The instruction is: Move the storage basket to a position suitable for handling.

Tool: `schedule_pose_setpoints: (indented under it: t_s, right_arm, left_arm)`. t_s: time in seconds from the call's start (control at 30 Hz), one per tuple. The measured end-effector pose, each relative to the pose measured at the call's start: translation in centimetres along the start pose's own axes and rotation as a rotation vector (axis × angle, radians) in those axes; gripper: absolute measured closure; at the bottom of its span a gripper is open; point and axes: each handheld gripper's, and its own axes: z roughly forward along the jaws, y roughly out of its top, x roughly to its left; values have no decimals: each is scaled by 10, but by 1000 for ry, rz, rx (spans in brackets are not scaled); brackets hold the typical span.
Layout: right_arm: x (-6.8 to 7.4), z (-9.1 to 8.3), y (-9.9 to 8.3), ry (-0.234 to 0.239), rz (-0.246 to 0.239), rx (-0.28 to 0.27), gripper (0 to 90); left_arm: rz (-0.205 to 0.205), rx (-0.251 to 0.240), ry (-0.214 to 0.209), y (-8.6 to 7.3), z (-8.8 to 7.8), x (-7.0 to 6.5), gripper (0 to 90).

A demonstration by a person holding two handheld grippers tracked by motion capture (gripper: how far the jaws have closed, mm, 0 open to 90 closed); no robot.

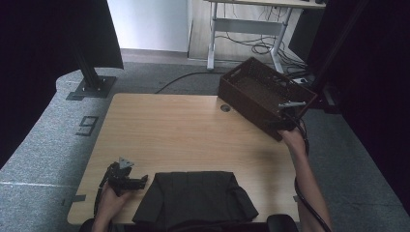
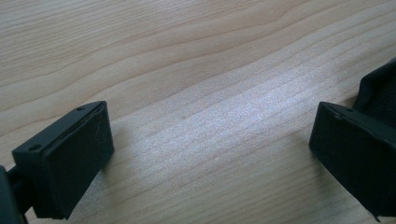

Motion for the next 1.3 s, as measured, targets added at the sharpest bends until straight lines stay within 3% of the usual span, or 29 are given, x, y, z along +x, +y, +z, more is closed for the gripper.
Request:
schedule_pose_setpoints:
  t_s: [0.23,0.33,0.43,0.6,0.7,0.8,1.13,1.3]
  right_arm:
    - [-2,3,2,34,15,48,138]
    - [2,4,0,21,1,53,134]
    - [2,3,-1,37,18,46,140]
    - [8,2,-1,69,13,62,140]
    - [16,0,-1,130,-16,69,137]
    - [22,0,-1,147,-35,82,142]
    - [30,-3,1,139,-22,99,381]
    - [31,-3,1,169,-14,126,512]
  left_arm:
    - [-2,0,1,0,0,0,0]
    - [-1,0,1,0,0,0,0]
    - [-2,0,2,0,0,0,0]
    - [-3,0,2,0,0,0,0]
    - [-2,1,3,0,0,0,0]
    - [-3,1,3,0,0,0,0]
    - [-4,1,5,0,0,-1,0]
    - [-4,2,5,0,0,-1,0]
